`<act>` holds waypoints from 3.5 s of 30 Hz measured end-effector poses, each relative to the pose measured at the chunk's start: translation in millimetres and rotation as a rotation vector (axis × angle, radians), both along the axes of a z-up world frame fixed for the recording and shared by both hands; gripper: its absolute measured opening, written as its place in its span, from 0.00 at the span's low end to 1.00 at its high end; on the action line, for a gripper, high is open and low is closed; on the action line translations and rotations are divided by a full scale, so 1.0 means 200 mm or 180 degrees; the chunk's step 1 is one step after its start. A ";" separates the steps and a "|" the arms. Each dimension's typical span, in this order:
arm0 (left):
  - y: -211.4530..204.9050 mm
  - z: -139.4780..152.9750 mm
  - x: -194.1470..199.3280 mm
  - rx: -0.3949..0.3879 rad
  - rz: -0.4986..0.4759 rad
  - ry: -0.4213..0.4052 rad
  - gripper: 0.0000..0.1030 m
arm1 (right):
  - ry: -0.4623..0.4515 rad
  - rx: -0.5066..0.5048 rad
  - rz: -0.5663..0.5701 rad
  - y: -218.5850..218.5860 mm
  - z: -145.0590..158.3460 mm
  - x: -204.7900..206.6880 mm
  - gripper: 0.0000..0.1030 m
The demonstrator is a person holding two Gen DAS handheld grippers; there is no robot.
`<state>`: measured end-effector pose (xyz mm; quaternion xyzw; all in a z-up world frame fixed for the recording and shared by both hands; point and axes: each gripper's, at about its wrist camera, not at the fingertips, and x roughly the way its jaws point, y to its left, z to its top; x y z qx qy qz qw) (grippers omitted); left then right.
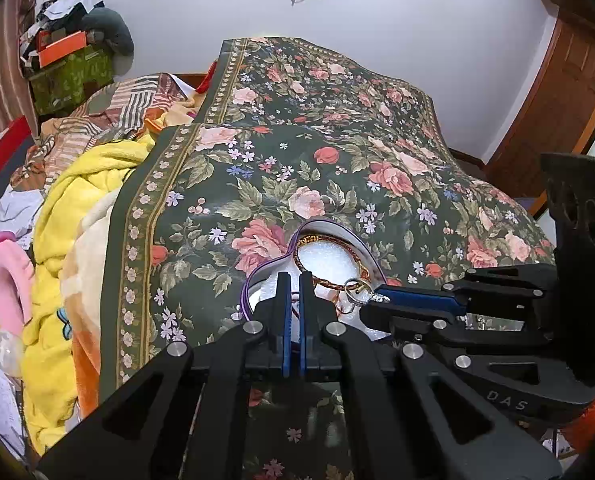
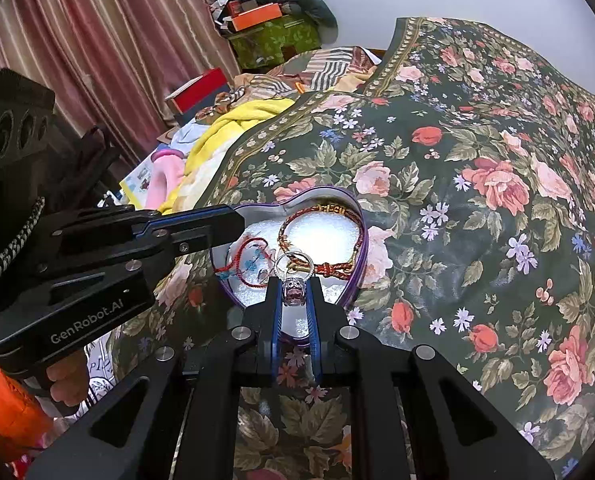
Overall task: Organize jewelry
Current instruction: 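Open the left gripper over the tin while the right opens to drop the ring, then move the left gripper to a silver ring while the right moves to a small silver charm, then grasp the silver ring with the left gripper while the right grasps the silver charm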
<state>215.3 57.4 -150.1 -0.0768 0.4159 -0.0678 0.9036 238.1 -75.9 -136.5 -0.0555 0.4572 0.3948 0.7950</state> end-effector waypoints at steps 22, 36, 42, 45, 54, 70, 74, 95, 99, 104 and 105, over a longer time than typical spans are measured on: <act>0.00 0.17 -0.08 0.0113 0.0077 -0.0147 0.11 | -0.0372 -0.0076 -0.0183 -0.10 0.15 -0.06 0.25; -0.31 0.24 -0.11 0.0152 -0.0329 -0.0214 0.27 | -0.0594 -0.0234 -0.0789 -0.55 0.25 -0.07 0.27; -0.54 0.14 -0.09 0.0178 -0.0669 -0.0051 0.27 | -0.0501 -0.0328 -0.1074 -0.78 0.21 -0.06 0.31; -0.65 0.07 -0.08 0.0225 -0.0841 0.0066 0.27 | -0.0427 -0.0380 -0.1154 -0.86 0.17 -0.07 0.31; -0.83 -0.17 -0.01 0.0325 -0.1103 0.0477 0.27 | -0.0299 -0.0426 -0.1117 -0.91 0.10 -0.09 0.31; -0.85 -0.23 0.06 0.0223 -0.1133 0.0398 0.20 | -0.0027 -0.0463 -0.0857 -0.77 -0.03 -0.08 0.31; -0.79 -0.21 0.02 0.0216 -0.1069 0.0384 0.20 | 0.0038 -0.0497 -0.0751 -0.69 -0.07 -0.08 0.31; -0.65 -0.13 -0.08 0.0163 -0.0909 0.0285 0.20 | -0.0069 -0.0669 -0.0720 -0.59 -0.13 -0.10 0.09; -0.62 -0.07 -0.10 0.0166 -0.0872 0.0207 0.20 | -0.0158 -0.0571 -0.0786 -0.61 -0.06 -0.10 0.09; -0.57 0.00 -0.12 0.0174 -0.0795 0.0089 0.20 | -0.0364 -0.0461 -0.0830 -0.59 0.07 -0.09 0.09; -0.55 0.02 -0.13 0.0177 -0.0770 0.0056 0.20 | -0.0431 -0.0438 -0.0835 -0.58 0.11 -0.09 0.09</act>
